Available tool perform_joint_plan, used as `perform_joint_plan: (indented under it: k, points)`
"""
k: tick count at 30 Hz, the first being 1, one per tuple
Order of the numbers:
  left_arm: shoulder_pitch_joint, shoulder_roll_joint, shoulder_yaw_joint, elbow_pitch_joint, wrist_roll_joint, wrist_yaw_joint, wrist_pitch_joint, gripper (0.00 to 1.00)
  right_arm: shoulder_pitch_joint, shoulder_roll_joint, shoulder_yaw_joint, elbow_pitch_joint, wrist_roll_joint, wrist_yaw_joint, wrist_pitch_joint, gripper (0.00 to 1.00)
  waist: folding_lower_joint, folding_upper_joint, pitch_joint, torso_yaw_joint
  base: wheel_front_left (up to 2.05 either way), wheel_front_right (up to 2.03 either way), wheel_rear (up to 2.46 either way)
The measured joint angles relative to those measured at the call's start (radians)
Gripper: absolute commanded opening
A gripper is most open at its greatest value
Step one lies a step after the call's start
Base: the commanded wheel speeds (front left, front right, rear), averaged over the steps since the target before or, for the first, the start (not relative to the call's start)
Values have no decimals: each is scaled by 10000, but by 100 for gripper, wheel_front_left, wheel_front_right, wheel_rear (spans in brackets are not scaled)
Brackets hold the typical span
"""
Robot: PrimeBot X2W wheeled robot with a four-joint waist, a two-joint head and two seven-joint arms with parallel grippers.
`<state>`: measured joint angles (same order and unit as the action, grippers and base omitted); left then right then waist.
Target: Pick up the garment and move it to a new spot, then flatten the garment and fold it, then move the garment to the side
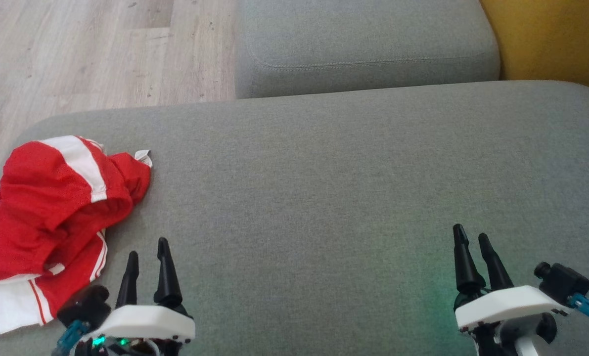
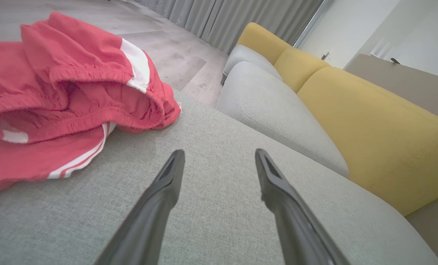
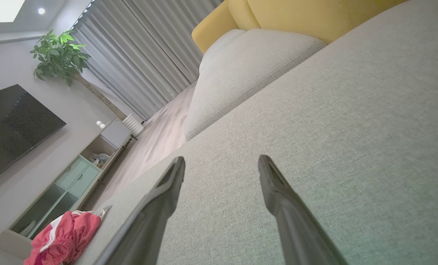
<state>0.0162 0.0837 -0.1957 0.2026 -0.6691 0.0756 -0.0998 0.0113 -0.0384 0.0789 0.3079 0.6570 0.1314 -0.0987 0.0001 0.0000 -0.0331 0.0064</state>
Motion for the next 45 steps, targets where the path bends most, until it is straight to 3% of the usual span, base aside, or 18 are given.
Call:
perform_joint_plan:
  k: [33, 45]
  points:
    - [-99, 355, -1312, -297, 4084, 917, -965, 100, 4, -12, 408, -155, -4186, 0, -947, 100, 0, 0, -10, 157, 0, 0, 0]
    - [-95, 360, -1350, -71, 5331, 1239, -1306, 100, 5, -15, 272, -56, -5434, 0, -1308, 100, -2, 0, -61, 169, 0, 0, 0]
